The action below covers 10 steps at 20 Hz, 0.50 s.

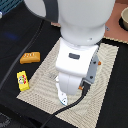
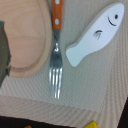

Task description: Interact with the objects in diverse but meaningful ways.

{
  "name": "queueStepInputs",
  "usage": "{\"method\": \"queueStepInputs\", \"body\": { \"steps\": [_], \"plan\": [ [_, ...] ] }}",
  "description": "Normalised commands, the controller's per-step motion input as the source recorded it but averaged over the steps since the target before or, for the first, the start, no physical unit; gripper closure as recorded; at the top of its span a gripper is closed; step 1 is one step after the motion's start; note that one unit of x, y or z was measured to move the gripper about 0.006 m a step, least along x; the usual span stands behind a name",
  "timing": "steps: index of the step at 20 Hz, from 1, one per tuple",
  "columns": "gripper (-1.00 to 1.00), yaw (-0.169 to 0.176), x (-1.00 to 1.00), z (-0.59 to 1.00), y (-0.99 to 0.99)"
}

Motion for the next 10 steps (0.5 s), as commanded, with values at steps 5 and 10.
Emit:
{"method": "queueStepInputs", "body": {
  "steps": [5,10],
  "plan": [
    [-1.0,0.054,-0.2,-0.04,0.81],
    [-1.0,0.052,-0.29,-0.22,0.76]
  ]
}}
